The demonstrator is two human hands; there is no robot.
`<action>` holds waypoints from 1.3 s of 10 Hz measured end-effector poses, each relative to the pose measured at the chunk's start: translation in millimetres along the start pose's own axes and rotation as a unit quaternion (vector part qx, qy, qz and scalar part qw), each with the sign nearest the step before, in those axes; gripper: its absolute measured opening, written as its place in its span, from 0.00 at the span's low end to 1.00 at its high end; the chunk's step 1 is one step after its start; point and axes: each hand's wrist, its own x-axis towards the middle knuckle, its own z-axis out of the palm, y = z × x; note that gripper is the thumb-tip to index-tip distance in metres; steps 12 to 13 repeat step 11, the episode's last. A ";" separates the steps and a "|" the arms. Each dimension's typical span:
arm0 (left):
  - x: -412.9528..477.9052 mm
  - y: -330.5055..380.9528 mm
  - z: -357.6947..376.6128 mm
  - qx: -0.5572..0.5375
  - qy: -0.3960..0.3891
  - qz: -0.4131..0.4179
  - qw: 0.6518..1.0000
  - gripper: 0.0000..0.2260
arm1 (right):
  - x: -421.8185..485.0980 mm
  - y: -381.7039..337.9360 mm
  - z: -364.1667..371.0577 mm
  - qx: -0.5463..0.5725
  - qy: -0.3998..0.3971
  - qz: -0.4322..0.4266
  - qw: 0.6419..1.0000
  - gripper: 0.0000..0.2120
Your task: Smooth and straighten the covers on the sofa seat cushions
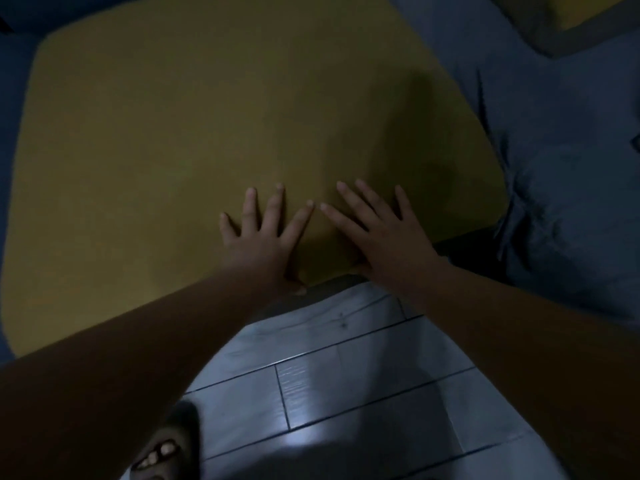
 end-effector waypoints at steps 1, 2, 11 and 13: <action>24.0 48.0 -22.8 -0.054 -0.009 0.028 0.998 0.53 | -12.6 30.0 -3.7 0.028 -0.035 0.102 0.994 0.54; 50.0 91.9 -40.2 -0.050 -0.016 0.038 0.998 0.52 | -22.3 64.2 0.3 0.016 -0.070 0.145 0.987 0.54; 27.1 68.5 -37.9 -0.013 -0.026 0.086 0.996 0.39 | -36.1 69.8 -36.8 0.120 -0.191 0.194 0.955 0.39; 27.1 68.5 -37.9 -0.013 -0.026 0.086 0.996 0.39 | -36.1 69.8 -36.8 0.120 -0.191 0.194 0.955 0.39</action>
